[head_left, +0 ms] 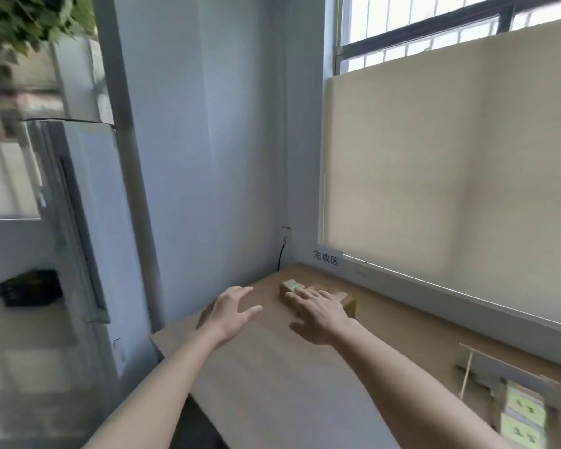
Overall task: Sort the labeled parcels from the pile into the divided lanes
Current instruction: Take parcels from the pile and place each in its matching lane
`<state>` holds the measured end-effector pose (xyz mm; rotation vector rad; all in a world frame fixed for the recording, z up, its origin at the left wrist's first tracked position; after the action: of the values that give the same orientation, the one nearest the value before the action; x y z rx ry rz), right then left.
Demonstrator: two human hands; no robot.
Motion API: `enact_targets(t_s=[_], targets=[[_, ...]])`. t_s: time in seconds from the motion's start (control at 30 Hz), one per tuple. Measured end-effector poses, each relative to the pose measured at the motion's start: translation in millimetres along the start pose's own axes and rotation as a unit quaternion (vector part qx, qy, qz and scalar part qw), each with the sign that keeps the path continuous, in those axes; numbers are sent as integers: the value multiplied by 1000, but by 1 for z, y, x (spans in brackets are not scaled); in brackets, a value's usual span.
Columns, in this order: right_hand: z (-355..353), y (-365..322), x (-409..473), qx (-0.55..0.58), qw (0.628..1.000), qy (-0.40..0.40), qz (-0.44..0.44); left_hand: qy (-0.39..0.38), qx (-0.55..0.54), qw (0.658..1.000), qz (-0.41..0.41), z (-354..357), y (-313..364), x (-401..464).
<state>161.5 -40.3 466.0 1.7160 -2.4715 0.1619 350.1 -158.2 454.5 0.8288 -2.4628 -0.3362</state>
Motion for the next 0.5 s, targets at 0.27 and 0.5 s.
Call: enact_targets(t_s=[0.27,0.5], targets=[[18,-106,54,-35,998,-26,-33,-13,-8,999,-38,-40,-111,-24],[49,-142,132,-40,997,-45,-40,-23,-3,998,-56,-45,-183,7]])
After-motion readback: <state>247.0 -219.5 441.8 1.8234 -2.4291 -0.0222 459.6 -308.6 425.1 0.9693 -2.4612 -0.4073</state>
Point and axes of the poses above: each hand's wrist, its own x-axis towards the middle knuckle, its own z-axis out of the palm, y = z × x, the point moved 2 cm from there along x, towards the middle knuckle, and after that the axes turned 14 degrees about z, right-handed, at the moved point
